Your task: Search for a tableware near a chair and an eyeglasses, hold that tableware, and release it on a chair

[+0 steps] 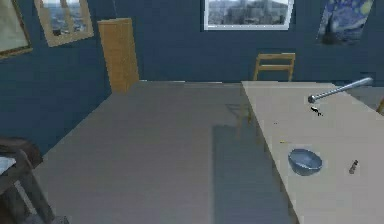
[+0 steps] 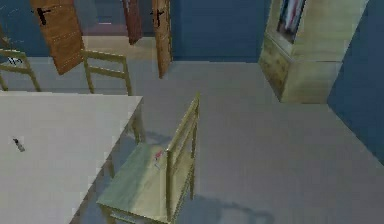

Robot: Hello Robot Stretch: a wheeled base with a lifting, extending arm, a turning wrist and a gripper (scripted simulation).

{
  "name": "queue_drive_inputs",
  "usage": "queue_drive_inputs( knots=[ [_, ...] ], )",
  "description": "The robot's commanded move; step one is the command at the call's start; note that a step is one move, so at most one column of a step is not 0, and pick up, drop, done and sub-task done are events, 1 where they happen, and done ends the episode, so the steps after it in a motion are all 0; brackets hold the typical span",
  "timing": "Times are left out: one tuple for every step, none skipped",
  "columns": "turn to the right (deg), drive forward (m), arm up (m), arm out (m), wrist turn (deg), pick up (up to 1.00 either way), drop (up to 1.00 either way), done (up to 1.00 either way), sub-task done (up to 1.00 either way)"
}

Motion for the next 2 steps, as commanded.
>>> queue_drive_inputs(
  knots=[
    [0.0, 0.9, 0.0, 0.0, 0.0, 0.0, 0.0, 0.0, 0.0],
    [0.0, 0.0, 0.5, 0.0, 0.0, 0.0, 0.0, 0.0, 0.0]
  ],
)
